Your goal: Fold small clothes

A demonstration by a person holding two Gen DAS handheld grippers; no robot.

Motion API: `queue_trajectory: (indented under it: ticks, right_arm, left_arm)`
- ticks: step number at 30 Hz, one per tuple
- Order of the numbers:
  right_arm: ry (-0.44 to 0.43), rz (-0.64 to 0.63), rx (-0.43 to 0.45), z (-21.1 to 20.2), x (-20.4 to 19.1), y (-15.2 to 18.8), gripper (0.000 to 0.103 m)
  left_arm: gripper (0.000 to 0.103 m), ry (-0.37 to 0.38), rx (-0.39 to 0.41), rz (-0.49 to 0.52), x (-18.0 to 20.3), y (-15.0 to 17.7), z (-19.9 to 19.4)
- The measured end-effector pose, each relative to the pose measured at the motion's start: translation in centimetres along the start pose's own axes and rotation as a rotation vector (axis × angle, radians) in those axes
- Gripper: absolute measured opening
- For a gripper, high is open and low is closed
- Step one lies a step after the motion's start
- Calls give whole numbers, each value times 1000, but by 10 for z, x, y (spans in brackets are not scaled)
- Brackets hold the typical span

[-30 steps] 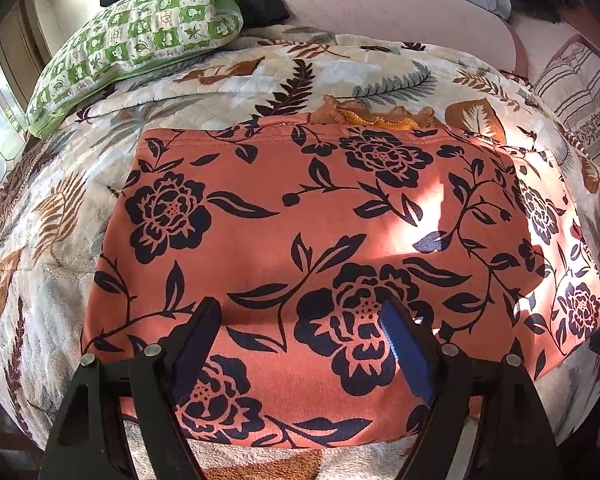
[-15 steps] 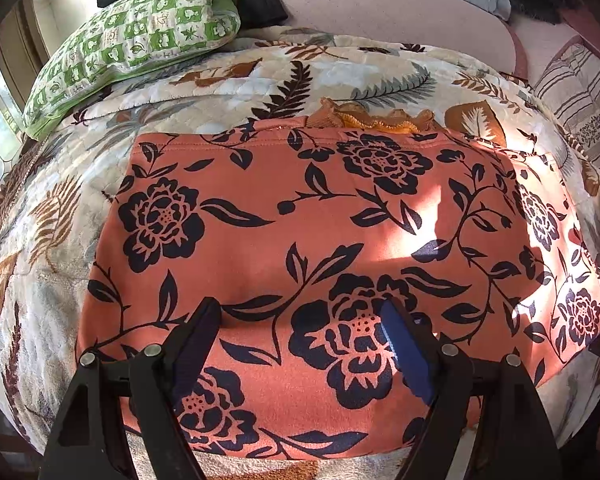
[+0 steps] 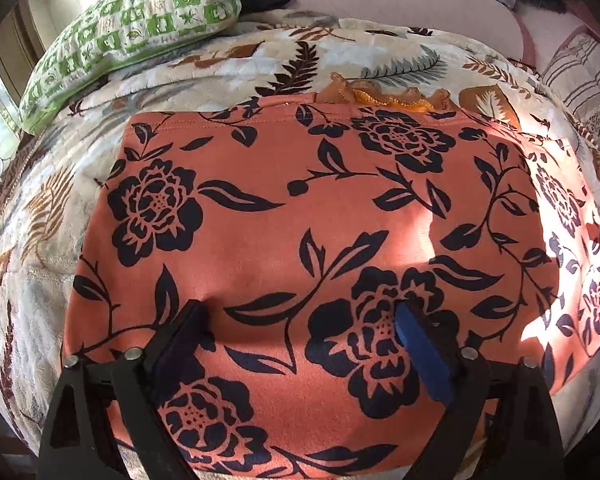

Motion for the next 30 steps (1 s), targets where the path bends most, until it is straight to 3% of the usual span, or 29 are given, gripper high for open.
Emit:
queue_trajectory:
  ticks: [2, 3, 4, 9, 11, 14, 15, 19, 22, 25, 27, 30]
  right_arm:
    - [26, -44, -10, 3, -6, -1, 69]
    - [42, -64, -17, 6, -9, -1, 56]
    - [51, -68, -32, 9, -10, -1, 48]
    - [54, -32, -47, 12, -6, 1, 47]
    - [78, -82, -52, 14, -12, 1, 47]
    - [108, -138, -48, 14, -23, -2, 28]
    - [109, -156, -33, 11, -31, -3, 20]
    - [99, -342, 52, -9, -102, 4, 14]
    - [59, -564, 92, -13, -188, 37, 13]
    - [-9, -753, 60, 10, -266, 89, 13]
    - [-62, -839, -22, 43, -300, 132, 12]
    - [-59, -915, -184, 113, -312, 199, 12]
  left_arm:
    - [102, 13, 0, -9, -3, 0, 0]
    - [102, 24, -2, -15, -4, 0, -1]
    - [102, 32, -7, -14, -6, 0, -1]
    - [102, 47, 15, -47, -15, 2, -12]
    - [102, 51, -4, -50, -16, 4, -9]
    - [102, 53, 1, -54, -22, 7, -15]
    - [102, 66, 19, -74, -27, 7, -23]
    - [102, 90, 126, -176, -71, 13, -67]
    - [102, 74, 194, -290, -124, 28, -99]
    - [102, 32, 236, -423, -182, 52, -120]
    - [102, -2, 240, -508, -216, 71, -126]
    - [102, -20, 213, -607, -252, 95, -123]
Point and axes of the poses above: each gripper's, at about its wrist camera, not at the fingertips, and z roughly the way its jaws point, x to its right, y to its underside, the point moved 2 cm from there along z, roughly the way its jaws point, and after that the axes turned 2 degrees about -z, right-handed, at the moved point
